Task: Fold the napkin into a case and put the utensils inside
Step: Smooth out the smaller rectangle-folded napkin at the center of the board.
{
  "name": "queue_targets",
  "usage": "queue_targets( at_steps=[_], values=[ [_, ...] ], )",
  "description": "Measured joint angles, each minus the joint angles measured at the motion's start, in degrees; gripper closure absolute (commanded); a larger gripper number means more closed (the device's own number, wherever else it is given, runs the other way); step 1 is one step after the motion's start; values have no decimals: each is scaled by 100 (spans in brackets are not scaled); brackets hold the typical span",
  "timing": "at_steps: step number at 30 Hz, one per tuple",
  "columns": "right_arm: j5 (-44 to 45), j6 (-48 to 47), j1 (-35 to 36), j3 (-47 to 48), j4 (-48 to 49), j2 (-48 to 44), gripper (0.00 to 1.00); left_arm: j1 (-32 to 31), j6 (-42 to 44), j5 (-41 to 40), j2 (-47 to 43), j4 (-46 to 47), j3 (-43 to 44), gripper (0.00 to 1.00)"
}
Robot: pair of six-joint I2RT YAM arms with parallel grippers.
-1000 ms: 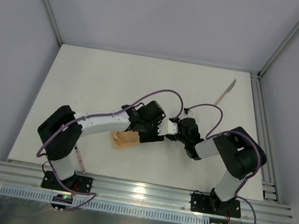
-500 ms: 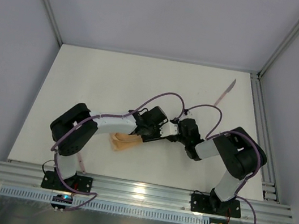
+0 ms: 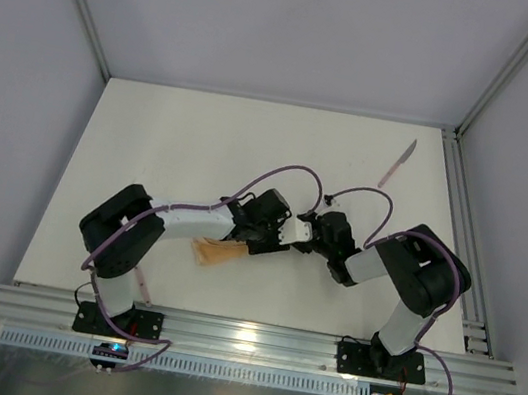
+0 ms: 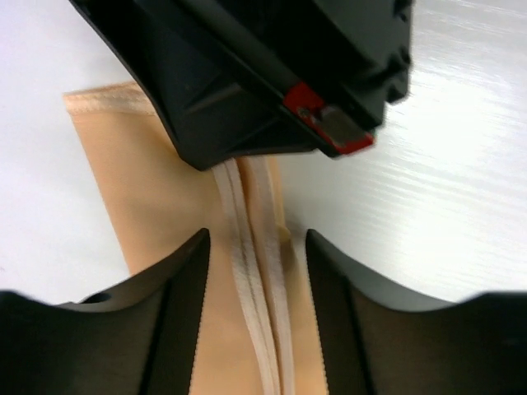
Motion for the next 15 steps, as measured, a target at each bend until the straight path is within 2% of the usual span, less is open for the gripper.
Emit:
queue_targets(
  at_steps=[7, 15],
  values=[
    [-42, 120, 70, -22, 42, 2, 96, 2, -341, 365, -201, -326, 11, 44],
    [-17, 415, 177, -144, 225, 2, 96, 4, -1073, -210, -197, -317, 286, 51]
  ],
)
